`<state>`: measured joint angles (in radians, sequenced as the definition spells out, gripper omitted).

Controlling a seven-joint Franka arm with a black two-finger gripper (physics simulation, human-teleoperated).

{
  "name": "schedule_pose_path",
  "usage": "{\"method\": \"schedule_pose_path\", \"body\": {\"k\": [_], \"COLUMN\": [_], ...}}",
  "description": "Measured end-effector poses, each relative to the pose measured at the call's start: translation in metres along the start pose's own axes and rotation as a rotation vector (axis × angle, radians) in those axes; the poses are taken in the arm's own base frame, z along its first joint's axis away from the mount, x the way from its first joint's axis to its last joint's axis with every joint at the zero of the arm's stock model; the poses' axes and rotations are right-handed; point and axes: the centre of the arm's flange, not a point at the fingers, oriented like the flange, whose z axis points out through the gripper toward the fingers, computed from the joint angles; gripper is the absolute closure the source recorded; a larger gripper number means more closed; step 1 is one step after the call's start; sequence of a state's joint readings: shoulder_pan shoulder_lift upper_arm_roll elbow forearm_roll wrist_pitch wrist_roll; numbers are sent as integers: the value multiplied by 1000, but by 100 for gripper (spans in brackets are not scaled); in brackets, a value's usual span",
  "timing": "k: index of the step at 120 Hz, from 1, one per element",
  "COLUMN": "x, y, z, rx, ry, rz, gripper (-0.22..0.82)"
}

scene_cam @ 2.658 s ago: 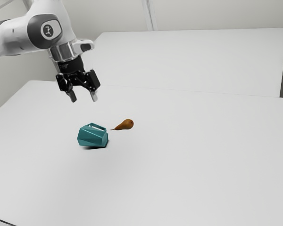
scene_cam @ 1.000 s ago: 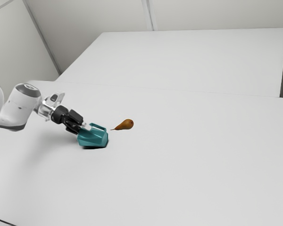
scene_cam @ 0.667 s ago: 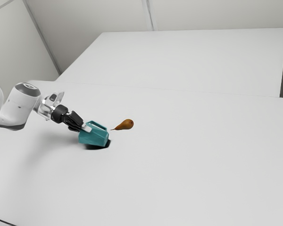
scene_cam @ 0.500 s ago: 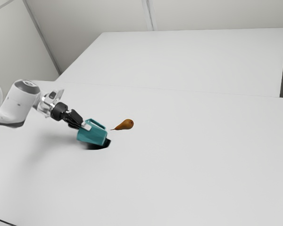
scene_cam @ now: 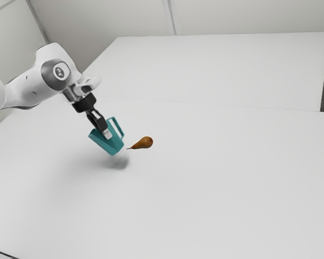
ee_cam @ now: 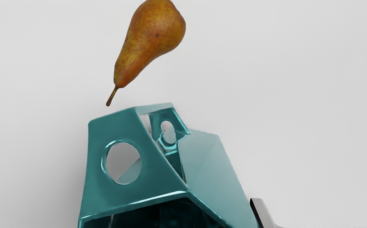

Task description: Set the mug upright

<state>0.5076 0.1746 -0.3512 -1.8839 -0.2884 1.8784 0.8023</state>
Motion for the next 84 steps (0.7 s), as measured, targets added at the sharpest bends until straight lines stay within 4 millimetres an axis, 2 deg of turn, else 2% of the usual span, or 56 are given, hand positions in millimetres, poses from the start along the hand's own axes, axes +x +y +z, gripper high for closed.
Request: {"method": "schedule_pose_path", "body": {"k": [21, 47, 84], "x": [20, 13, -2], "y": [31, 48, 58], "z": [9, 40, 66], "rx": [179, 287, 350], "ry": [-84, -116, -104], "rz": [-1, -87, -225], "gripper": [78, 78, 78]}}
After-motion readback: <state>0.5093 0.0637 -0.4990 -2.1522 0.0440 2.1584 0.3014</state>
